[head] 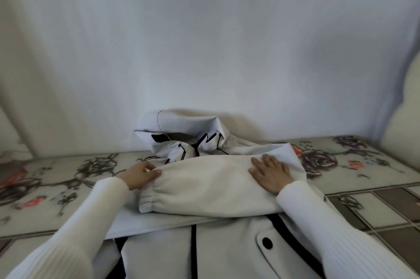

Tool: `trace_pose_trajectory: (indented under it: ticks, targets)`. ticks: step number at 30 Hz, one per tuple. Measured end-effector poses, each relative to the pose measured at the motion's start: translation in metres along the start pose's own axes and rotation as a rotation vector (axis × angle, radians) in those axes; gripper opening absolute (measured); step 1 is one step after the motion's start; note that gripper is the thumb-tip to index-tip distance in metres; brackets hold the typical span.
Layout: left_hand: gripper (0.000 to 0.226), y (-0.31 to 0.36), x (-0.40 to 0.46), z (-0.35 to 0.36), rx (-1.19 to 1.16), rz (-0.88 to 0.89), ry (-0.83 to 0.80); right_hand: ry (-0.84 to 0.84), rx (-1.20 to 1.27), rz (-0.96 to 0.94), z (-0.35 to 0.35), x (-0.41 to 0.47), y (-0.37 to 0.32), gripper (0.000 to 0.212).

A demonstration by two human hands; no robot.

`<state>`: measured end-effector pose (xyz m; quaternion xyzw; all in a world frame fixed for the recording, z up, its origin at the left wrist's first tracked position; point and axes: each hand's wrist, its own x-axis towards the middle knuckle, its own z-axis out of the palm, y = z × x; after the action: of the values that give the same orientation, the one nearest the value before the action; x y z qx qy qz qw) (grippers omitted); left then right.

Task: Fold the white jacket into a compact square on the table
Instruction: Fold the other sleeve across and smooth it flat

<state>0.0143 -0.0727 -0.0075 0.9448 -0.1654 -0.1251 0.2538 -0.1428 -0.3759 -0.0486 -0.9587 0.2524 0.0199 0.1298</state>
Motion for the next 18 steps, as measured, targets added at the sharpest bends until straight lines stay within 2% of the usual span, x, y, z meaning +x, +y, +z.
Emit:
trace_pose_trajectory:
  ticks: [3,8,12,16,18]
  targets:
    - [0.033,-0.008,0.003,0.001,-0.127,-0.02,0.103,0.037,-0.024,0.0,-0.001,0.005,-0.003,0.055]
    - [0.034,-0.025,0.0,0.005,-0.059,-0.069,0.123,0.042,-0.019,-0.001,0.007,0.008,-0.002,0.057]
    - [0.033,-0.033,-0.003,0.006,-0.039,-0.062,0.141,0.002,0.11,-0.148,-0.002,0.007,0.002,0.051]
    - [0.037,-0.026,-0.006,0.002,0.024,-0.056,0.163,0.246,0.196,-0.157,-0.015,0.007,0.018,0.044]
    - [0.04,-0.016,-0.01,0.005,0.127,-0.037,0.221,0.243,0.087,-0.118,-0.015,0.01,0.023,0.049]
